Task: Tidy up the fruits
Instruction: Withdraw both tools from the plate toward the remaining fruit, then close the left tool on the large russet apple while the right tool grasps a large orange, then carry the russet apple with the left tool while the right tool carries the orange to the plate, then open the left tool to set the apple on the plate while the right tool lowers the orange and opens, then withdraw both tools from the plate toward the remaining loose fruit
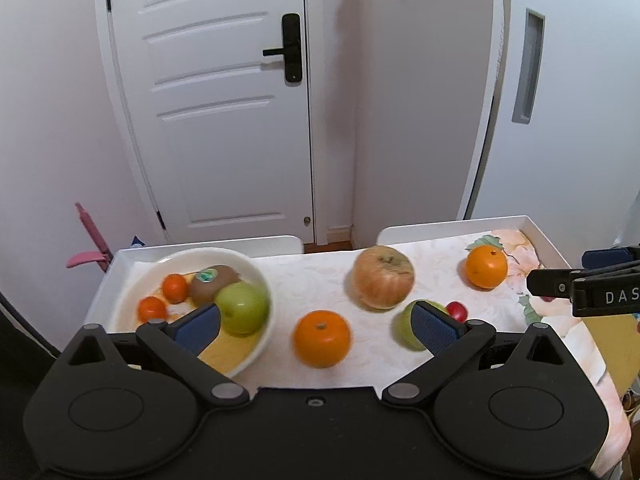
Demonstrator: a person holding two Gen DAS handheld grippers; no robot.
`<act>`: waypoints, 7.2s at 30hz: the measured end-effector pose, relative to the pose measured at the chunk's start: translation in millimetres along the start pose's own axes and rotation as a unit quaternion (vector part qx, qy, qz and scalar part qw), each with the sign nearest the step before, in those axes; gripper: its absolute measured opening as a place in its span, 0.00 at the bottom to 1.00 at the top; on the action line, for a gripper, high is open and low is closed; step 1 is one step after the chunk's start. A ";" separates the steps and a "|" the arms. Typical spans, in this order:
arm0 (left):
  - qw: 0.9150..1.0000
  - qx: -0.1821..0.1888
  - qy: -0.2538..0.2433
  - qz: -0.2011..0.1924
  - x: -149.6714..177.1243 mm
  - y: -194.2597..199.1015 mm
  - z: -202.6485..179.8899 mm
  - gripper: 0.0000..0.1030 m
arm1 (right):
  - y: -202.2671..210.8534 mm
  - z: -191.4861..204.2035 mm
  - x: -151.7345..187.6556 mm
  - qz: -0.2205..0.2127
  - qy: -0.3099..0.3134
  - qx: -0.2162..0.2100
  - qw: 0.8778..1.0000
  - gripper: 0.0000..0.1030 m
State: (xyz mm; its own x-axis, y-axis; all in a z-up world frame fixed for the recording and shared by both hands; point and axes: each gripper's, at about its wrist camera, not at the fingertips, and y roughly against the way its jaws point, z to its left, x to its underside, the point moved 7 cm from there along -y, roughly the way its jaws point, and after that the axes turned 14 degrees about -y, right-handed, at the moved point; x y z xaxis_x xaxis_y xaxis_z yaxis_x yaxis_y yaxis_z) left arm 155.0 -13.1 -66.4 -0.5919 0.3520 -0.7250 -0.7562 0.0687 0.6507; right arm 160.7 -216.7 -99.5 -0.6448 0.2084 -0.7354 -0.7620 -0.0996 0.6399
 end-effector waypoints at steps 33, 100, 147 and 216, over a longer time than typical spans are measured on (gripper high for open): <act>0.997 -0.030 -0.007 0.076 -19.1 -178.9 -69.8 0.84 | -136.5 -58.4 -7.5 0.050 0.041 -0.036 0.997 1.00; 0.997 -0.070 0.016 -0.024 -14.5 -5.1 28.7 0.75 | -25.8 108.5 -16.2 -0.003 0.072 -0.098 0.993 0.74; 0.998 0.043 -0.040 0.037 85.8 -79.8 157.8 1.00 | -91.5 223.8 44.5 0.045 0.022 -0.035 0.998 0.74; 1.000 -0.020 0.011 -0.016 53.9 32.0 99.7 1.00 | 20.0 115.5 30.6 -0.023 0.034 -0.040 0.998 1.00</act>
State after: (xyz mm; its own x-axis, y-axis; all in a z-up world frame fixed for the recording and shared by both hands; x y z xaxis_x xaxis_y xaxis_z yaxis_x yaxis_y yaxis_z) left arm 126.6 101.1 -62.2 -0.5735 0.3301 -0.7497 -0.7846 0.0419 0.6186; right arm 132.7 -99.9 -83.4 -0.6093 0.1489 -0.7789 -0.7917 -0.1703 0.5867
